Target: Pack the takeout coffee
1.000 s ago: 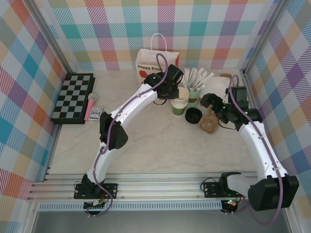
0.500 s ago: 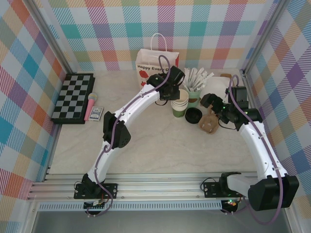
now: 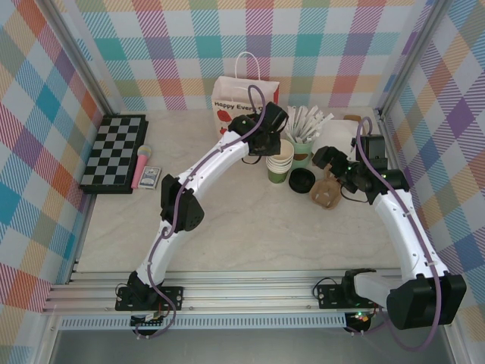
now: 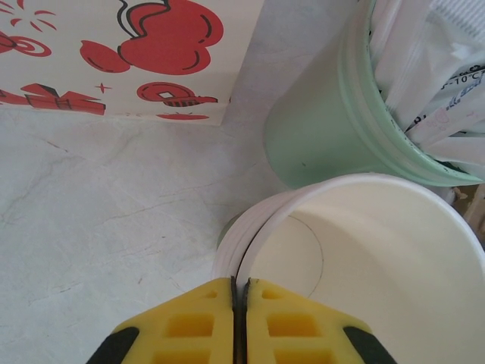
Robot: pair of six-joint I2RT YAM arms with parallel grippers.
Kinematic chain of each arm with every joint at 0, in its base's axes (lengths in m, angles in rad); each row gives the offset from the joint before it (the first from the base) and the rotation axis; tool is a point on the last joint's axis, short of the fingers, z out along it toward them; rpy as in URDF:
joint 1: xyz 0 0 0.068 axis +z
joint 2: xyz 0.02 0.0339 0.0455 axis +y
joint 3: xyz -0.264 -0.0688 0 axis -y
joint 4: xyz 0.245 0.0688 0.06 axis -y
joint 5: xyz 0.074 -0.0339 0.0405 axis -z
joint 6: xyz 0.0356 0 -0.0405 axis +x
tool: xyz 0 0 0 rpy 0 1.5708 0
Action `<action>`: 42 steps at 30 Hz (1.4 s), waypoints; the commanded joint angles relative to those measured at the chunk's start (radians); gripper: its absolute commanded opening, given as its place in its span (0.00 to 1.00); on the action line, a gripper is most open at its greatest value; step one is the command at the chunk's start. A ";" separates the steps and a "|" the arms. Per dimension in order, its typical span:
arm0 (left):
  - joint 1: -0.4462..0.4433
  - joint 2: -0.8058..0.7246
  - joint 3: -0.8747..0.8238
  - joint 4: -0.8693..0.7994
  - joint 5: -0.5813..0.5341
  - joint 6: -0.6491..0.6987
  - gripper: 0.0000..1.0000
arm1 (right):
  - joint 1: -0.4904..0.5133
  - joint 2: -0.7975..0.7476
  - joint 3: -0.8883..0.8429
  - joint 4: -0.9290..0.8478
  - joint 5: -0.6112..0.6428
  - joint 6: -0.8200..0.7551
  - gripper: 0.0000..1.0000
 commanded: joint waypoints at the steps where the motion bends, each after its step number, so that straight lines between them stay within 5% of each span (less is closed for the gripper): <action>1: -0.013 0.002 0.034 -0.031 0.002 0.015 0.07 | 0.000 -0.003 -0.011 -0.010 0.002 -0.012 1.00; 7: -0.013 0.000 0.049 -0.035 -0.010 0.027 0.00 | 0.000 0.000 -0.011 -0.010 -0.002 -0.012 1.00; 42: 0.037 -0.128 0.052 0.039 0.136 0.022 0.00 | -0.002 0.043 -0.012 -0.002 0.021 -0.052 0.97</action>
